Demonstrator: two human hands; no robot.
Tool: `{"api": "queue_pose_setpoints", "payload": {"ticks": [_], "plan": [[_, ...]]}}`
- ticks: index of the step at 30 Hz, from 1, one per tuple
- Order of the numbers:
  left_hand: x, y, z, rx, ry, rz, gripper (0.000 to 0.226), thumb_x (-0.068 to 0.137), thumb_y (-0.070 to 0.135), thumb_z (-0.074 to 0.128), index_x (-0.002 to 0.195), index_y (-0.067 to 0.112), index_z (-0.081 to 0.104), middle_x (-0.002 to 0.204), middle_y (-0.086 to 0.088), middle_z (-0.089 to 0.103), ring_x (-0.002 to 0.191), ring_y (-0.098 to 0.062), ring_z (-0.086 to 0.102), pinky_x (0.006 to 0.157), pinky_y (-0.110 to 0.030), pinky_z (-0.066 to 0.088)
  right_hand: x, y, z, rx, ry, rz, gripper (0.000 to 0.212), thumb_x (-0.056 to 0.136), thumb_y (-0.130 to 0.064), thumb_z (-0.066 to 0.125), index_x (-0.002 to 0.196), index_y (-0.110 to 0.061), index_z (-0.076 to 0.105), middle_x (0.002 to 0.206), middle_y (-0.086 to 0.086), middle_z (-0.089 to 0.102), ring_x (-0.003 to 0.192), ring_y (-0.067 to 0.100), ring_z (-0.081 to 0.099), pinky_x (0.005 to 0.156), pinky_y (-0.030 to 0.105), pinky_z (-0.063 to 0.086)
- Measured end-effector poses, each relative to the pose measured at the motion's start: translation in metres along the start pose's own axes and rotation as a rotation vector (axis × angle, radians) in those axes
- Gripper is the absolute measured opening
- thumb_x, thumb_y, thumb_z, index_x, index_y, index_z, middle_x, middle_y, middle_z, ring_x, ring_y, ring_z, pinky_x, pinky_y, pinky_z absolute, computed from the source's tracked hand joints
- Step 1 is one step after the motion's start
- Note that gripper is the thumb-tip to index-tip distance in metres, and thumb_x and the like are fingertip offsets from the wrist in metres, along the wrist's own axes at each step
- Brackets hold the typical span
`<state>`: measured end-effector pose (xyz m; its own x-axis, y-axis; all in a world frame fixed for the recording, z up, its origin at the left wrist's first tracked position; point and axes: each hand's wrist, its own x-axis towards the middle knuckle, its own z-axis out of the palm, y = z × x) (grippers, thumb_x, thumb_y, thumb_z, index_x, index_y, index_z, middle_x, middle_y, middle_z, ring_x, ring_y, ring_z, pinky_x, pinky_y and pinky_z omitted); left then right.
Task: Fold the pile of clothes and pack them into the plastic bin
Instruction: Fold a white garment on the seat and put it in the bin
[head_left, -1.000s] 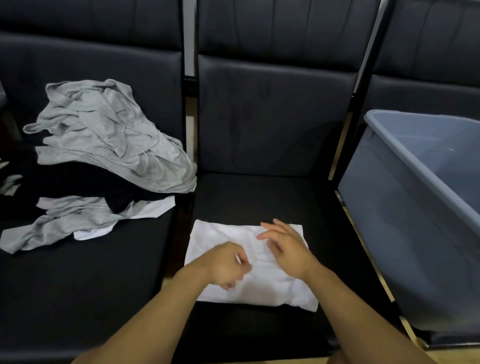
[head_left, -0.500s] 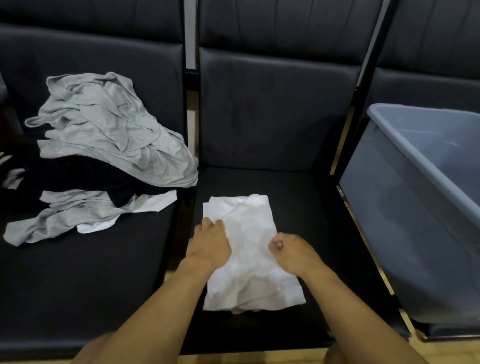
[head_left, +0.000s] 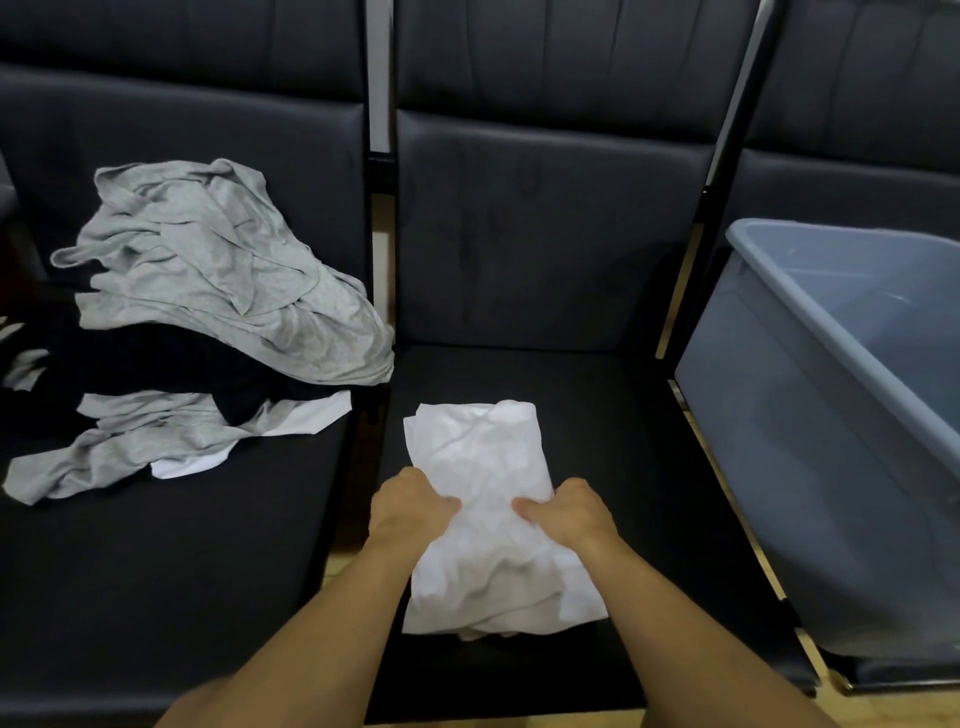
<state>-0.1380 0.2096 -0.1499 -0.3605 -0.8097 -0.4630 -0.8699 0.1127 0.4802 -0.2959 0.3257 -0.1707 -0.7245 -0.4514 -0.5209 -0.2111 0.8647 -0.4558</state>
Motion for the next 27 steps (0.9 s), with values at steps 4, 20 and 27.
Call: {"api": "queue_pose_setpoints", "payload": {"ticks": [4,20,27], "plan": [[0.004,-0.004,-0.001,-0.317,-0.063,-0.053,0.044,0.068,0.051,0.075,0.087,0.012,0.067,0.091,-0.003,0.070,0.085,-0.024,0.068,0.079,-0.036,0.059,0.000,0.007,-0.006,0.207,0.001,-0.080,0.045,0.076,-0.053,0.078,0.092,-0.012,0.071,0.090,0.003,0.073,0.084,0.021,0.070,0.084,0.044,0.060],[-0.019,0.015,-0.022,-0.887,0.257,0.438,0.009,0.099,0.029,0.059,0.105,0.023,0.061,0.099,0.006,0.069,0.093,-0.005,0.067,0.081,-0.024,0.054,-0.045,-0.014,-0.041,0.751,0.190,-0.633,0.032,0.091,-0.030,0.074,0.120,-0.033,0.062,0.111,-0.017,0.070,0.103,0.001,0.067,0.082,0.022,0.058],[0.001,0.007,-0.010,-0.529,0.283,0.331,0.028,0.105,0.035,0.046,0.126,0.017,0.048,0.116,-0.001,0.062,0.106,-0.022,0.061,0.087,-0.034,0.049,-0.029,-0.008,-0.028,0.588,0.052,-0.433,0.048,0.089,-0.040,0.074,0.130,-0.032,0.049,0.121,-0.013,0.060,0.107,0.005,0.061,0.092,0.029,0.054]]}}
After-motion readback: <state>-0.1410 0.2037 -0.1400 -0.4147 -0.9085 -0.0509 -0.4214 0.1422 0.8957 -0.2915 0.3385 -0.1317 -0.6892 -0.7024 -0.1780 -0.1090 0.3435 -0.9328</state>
